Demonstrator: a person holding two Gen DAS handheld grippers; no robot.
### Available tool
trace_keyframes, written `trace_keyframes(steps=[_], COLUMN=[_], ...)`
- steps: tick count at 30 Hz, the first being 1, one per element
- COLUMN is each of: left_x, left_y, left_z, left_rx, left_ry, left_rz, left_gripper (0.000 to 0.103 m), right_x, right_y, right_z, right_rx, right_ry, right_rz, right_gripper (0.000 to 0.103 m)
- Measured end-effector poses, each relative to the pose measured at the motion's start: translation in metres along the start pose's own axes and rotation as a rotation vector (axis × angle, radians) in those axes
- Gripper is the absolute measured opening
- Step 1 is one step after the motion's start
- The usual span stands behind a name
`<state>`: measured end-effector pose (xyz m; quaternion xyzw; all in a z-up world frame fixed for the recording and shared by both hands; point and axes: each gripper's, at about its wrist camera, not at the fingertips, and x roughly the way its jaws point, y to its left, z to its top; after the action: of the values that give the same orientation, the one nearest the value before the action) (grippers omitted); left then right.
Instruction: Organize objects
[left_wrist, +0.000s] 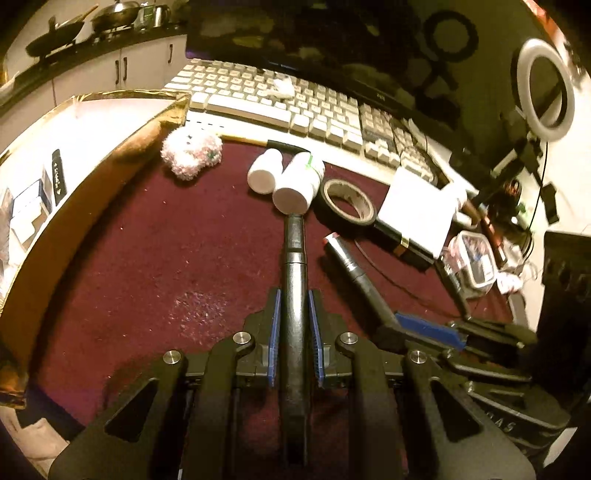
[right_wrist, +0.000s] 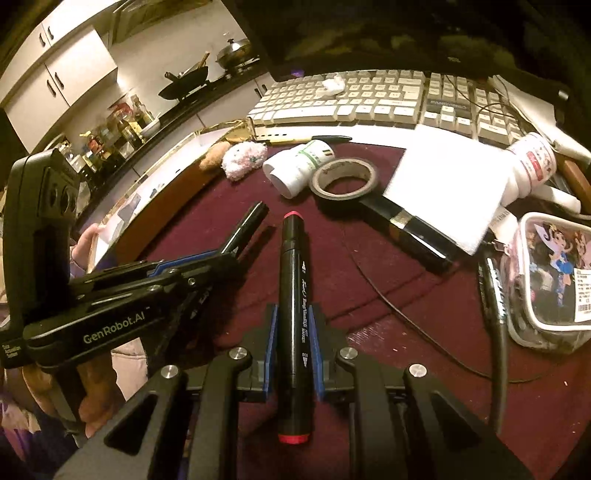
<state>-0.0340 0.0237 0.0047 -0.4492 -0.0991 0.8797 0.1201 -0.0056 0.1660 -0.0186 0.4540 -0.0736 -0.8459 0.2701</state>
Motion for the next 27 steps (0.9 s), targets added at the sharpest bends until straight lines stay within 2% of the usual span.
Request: trace_keyframes(steps=[6, 15, 21, 27], left_x=[-0.017, -0.058, -0.091, -0.124], left_y=[0.008, 0.047, 0.094, 0.154], left_z=[0.018, 0.053, 0.072, 0.074], left_rx=[-0.026, -0.127, -0.217, -0.316], left_ry=[-0.060, -0.178, -0.231, -0.291], left_rz=[-0.023, -0.061, 0.012, 0.132], left_gripper=[0.014, 0.014, 0.014, 0.014], right_x=[-0.001, -0.002, 0.018, 0.062], right_y=[0.015, 0.046, 0.089, 0.147], right_z=[0.015, 0.057, 0.089, 0.122], right_rx=[-0.006, -0.052, -0.119, -0.197], right_ry=[-0.041, -0.075, -0.066, -0.043], right_rz=[0.030, 0.019, 0.074, 0.147], right_gripper=[0.015, 0.015, 0.015, 0.015])
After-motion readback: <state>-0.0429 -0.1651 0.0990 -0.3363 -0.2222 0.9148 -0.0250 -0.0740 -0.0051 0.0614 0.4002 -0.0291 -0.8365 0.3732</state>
